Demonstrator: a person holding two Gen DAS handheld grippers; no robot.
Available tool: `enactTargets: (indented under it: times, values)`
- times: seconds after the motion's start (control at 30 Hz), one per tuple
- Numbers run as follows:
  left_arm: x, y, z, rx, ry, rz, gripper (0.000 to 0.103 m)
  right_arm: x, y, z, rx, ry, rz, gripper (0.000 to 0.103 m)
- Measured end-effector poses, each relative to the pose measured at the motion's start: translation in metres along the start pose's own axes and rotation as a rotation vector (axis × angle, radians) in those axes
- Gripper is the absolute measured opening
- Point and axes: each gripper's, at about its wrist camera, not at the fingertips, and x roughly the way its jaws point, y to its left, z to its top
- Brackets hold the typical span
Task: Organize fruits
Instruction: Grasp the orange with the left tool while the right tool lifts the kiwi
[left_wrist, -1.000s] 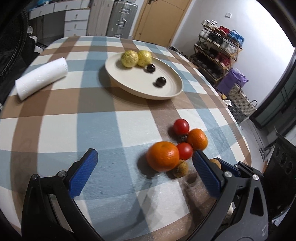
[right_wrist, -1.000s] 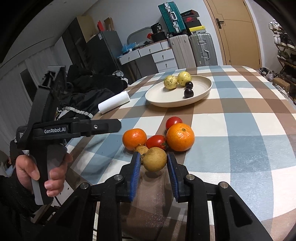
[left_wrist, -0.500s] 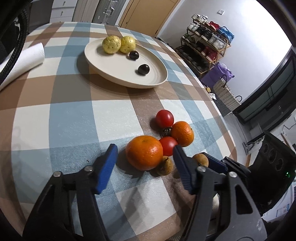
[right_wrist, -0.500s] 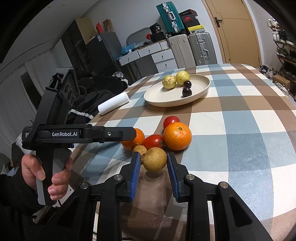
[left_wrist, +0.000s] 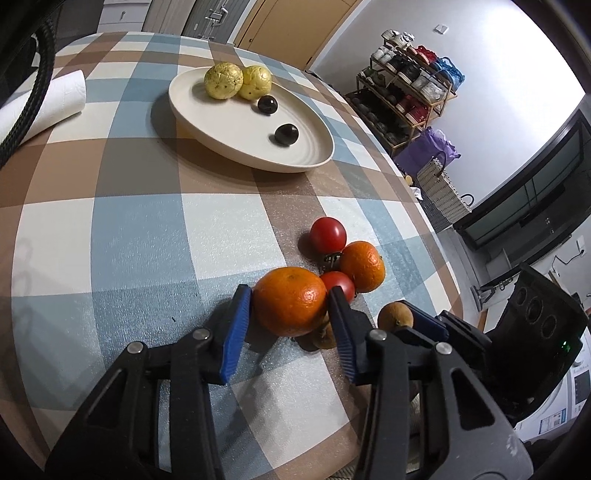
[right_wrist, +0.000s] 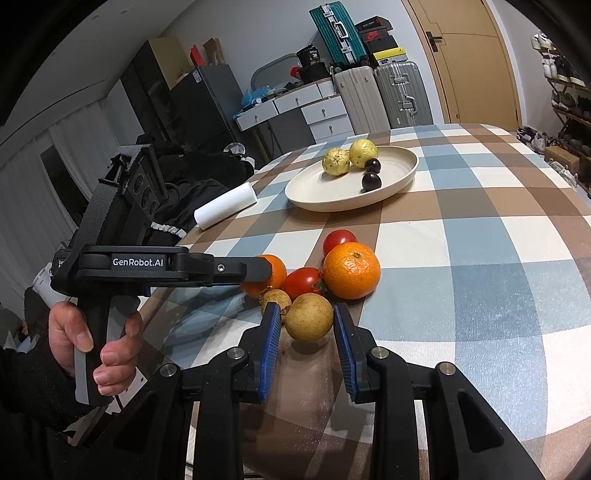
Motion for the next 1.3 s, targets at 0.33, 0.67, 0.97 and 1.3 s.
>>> enactTargets:
  times: [0.33, 0.67, 0.97, 1.3]
  values:
    - [-0.010, -0.001, 0.004, 0.005, -0.029, -0.005, 0.040, -0.001, 0.000, 0.005, -0.004, -0.009, 0.000, 0.030]
    - [-0.030, -0.006, 0.028, 0.056, -0.097, 0.011, 0.040, 0.000, -0.005, 0.021, 0.011, -0.031, 0.018, 0.030]
    - [-0.045, -0.011, 0.070, 0.092, -0.166, 0.024, 0.040, -0.003, -0.017, 0.052, 0.027, -0.067, 0.031, 0.030]
    - [-0.035, -0.014, 0.124, 0.097, -0.203, 0.007, 0.040, 0.001, -0.033, 0.116, -0.028, -0.115, -0.001, 0.030]
